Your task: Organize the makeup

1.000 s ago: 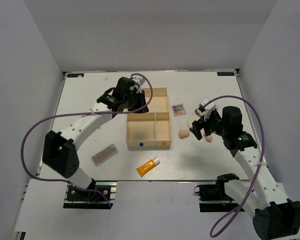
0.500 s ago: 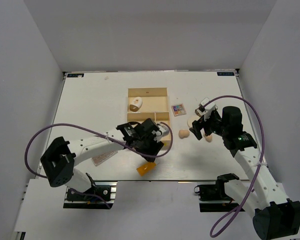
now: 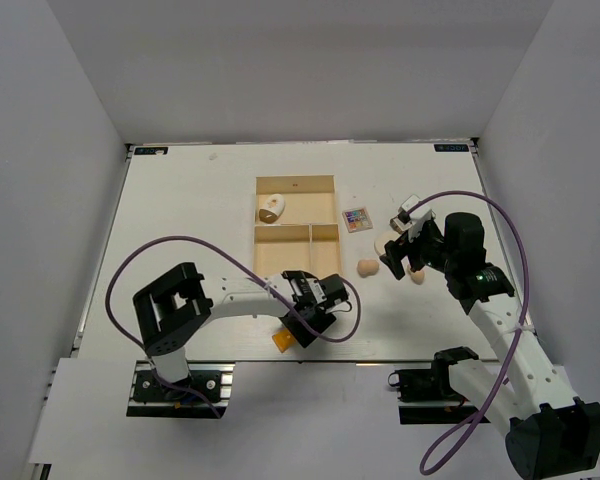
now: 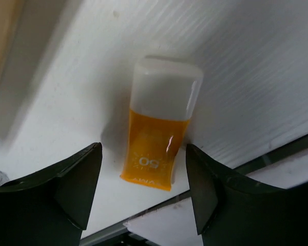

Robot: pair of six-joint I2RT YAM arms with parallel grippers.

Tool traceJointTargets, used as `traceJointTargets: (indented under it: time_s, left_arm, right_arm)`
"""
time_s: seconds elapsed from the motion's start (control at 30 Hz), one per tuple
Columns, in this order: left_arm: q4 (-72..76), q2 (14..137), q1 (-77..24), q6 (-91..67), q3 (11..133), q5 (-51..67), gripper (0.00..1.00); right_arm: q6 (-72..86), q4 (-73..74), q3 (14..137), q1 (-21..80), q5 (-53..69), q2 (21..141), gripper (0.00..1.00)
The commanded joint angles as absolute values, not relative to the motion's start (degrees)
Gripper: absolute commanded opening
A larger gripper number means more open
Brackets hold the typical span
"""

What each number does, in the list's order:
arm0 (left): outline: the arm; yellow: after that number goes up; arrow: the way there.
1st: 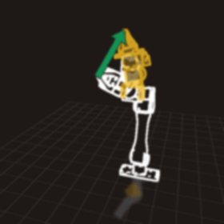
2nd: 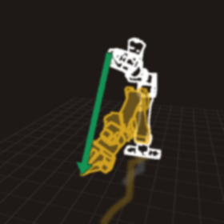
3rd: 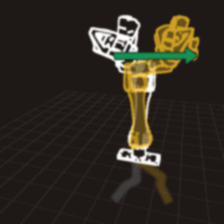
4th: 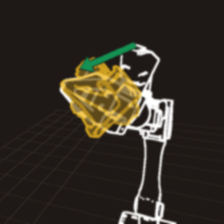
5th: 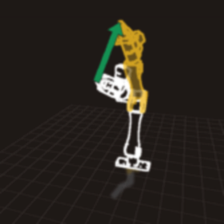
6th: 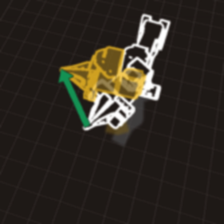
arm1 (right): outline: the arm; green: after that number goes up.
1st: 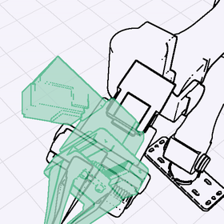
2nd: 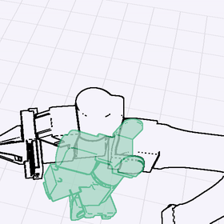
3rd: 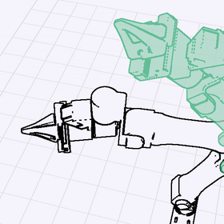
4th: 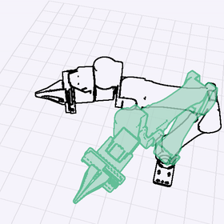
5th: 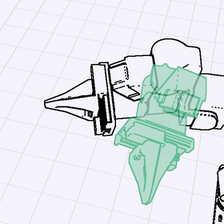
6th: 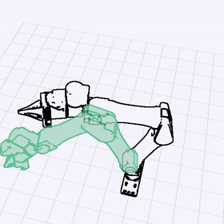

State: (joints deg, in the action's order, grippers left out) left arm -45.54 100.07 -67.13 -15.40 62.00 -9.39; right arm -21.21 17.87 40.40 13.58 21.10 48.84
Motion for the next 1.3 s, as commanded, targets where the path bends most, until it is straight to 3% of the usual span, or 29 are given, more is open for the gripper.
traceJointTargets:
  time_s: [0.0,0.07,0.13,0.23,0.43,0.67,0.87,0.97,1.27]
  left_arm:
    - [-43.8,101.5,-68.5,-15.3,64.4,-11.4,0.76]
    - [-43.6,102.5,-68.6,-15.1,64.9,-11.6,0.76]
    - [-43.4,103.4,-68.6,-15.2,64.8,-11.2,0.69]
    - [-42.5,102.8,-68.6,-15.0,64.3,-8.7,0.47]
    - [-40.8,97.0,-67.4,-14.9,63.4,-2.6,0.22]
    - [-39.6,82.6,-66.9,-16.7,67.9,-3.7,0.18]
    - [-37.5,77.8,-63.7,-16.8,74.7,-17.4,0.26]
    - [-33.2,79.3,-60.7,-16.7,77.6,-22.0,0.29]
    - [-29.0,100.3,-50.5,-11.9,96.2,-28.5,0.28]
  right_arm:
    - [-21.0,15.9,40.1,13.5,21.0,48.2,0.89]
    - [-20.9,15.9,40.1,13.5,21.0,48.2,0.89]
    - [-21.0,15.9,40.1,13.6,21.0,48.1,0.89]
    - [-20.9,16.1,40.0,13.5,21.1,47.8,0.89]
    - [-20.9,15.9,39.9,13.6,21.1,47.2,0.89]
    - [-20.7,16.0,39.9,13.5,21.4,46.7,0.89]
    - [-20.7,16.1,40.0,13.5,21.6,46.4,0.89]
    - [-20.6,16.2,40.1,13.6,21.8,46.1,0.89]
    - [-20.2,16.0,39.7,13.4,21.9,44.6,0.89]
